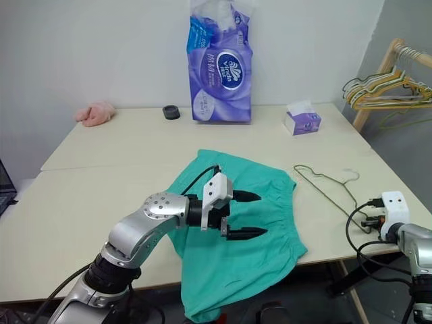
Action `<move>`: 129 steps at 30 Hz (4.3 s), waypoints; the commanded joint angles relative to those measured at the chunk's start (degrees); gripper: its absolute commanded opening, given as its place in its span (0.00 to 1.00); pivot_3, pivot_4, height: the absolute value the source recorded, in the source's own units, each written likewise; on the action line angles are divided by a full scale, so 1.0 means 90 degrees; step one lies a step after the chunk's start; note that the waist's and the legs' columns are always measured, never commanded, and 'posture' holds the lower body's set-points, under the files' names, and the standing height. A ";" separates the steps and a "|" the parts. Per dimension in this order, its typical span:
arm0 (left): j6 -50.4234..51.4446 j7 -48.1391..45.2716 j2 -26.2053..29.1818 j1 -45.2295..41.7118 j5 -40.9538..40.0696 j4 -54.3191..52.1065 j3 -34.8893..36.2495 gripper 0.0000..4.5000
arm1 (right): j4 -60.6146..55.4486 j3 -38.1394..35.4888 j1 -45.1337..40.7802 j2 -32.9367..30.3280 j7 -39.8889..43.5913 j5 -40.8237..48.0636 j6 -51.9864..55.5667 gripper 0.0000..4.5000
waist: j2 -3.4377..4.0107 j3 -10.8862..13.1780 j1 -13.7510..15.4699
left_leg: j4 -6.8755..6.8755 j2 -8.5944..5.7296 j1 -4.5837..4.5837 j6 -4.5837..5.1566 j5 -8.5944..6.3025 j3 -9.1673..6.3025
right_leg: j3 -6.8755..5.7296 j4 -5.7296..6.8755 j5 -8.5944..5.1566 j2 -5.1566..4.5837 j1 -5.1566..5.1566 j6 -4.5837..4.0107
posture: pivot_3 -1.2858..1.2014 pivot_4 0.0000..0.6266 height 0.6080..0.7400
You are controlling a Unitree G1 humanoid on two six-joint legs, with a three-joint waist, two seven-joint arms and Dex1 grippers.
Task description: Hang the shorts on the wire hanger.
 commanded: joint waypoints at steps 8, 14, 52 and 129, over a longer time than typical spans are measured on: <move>-0.0369 0.0613 -0.0152 -0.0932 0.0069 0.1775 0.1291 1.00 | -0.1649 -0.0070 0.0374 -0.0063 -0.0614 -0.0489 -0.0894 0.01 | 0.0107 0.0058 -0.0002 | -0.0004 -0.0011 -0.0019 0.0001 0.0000 0.0010 | 0.0014 0.0005 0.0003 -0.0003 -0.0028 0.0010 | 0.45 0.07 1.00; -0.0365 -0.0132 0.0164 -0.1882 -0.0273 0.3349 0.1998 1.00 | -0.3080 0.0767 0.0646 -0.0171 -0.0480 -0.1183 -0.2036 0.01 | 0.0116 0.0070 -0.0079 | -0.0010 -0.0005 -0.0025 0.0000 -0.0001 0.0011 | 0.0013 0.0013 0.0000 0.0003 -0.0043 0.0016 | 0.45 0.08 1.00; -0.0014 -0.3302 0.1312 -0.1143 0.0335 0.3009 0.0718 0.87 | -0.3285 0.1648 0.0216 -0.0046 -0.0119 -0.2756 -0.6626 0.00 | 0.0108 0.0088 -0.0036 | 0.0000 -0.0016 -0.0032 0.0006 -0.0010 -0.0001 | 0.0006 0.0024 0.0007 -0.0016 -0.0048 0.0001 | 0.44 0.09 1.00; -0.4227 -0.2368 0.1099 -0.0951 0.2439 0.2579 -0.0108 0.00 | -0.5026 0.3441 -0.0853 -0.1955 0.2456 0.0706 0.0346 0.01 | 0.0103 0.0118 0.0006 | 0.0014 -0.0012 -0.0119 0.0015 -0.0015 -0.0012 | -0.0015 0.0034 0.0025 -0.0028 -0.0133 -0.0007 | 0.45 0.09 1.00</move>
